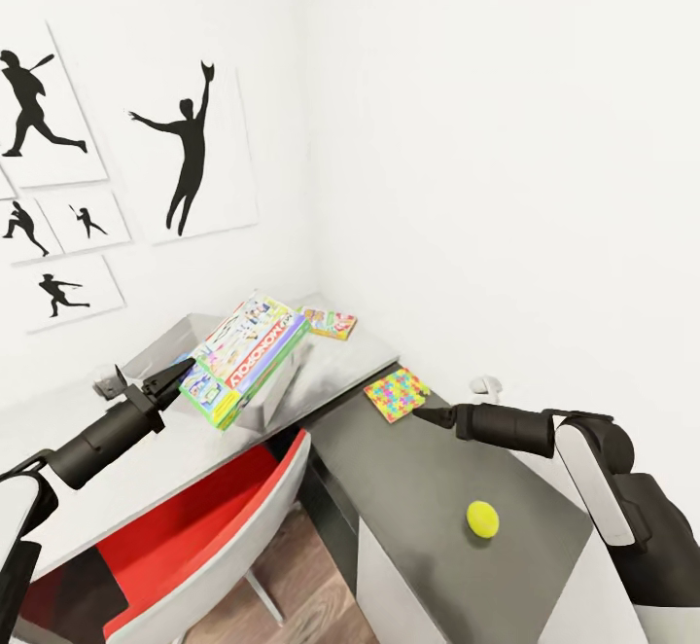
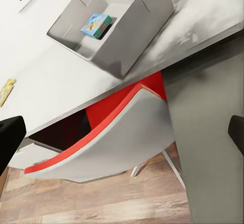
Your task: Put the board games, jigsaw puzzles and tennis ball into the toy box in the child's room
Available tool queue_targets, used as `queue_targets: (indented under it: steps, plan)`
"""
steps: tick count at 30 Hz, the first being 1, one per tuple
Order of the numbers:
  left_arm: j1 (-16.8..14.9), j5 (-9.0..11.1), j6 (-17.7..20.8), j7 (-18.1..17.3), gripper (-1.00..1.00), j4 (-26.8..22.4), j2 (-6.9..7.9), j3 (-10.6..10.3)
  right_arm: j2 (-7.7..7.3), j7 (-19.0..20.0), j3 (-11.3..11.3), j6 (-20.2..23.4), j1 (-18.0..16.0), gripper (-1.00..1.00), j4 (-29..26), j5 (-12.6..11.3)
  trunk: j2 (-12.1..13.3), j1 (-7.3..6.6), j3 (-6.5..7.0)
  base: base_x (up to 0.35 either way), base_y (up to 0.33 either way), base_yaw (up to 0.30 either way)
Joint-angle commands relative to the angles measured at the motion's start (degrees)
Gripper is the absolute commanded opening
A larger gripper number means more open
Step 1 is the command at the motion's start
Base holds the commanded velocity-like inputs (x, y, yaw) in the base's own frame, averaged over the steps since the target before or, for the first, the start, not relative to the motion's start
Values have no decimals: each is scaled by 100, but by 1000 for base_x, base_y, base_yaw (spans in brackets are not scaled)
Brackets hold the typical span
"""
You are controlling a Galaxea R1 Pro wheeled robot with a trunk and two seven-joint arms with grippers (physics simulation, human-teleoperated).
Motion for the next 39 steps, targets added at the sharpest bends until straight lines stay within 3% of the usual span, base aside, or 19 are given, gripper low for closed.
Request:
queue_targets:
  steps: [1,10,22,39]
  plan:
    - [-4,19,37,-15,-100,0,-1,24,-3,43,1,13,-6,100,-2,40,-12,4,-12,85,-16,0]
    - [4,57,42,-24,-100,1,-5,77,2,37,0,13,-6,100,6,45,-12,4,-12,42,55,0]
    - [6,70,43,-39,-100,-7,-18,88,-26,42,3,13,-48,100,56,42,-12,4,-12,5,253,0]
    - [6,75,43,-78,-100,-7,-21,82,-13,27,-9,13,-45,100,59,40,-12,4,-12,0,33,20]
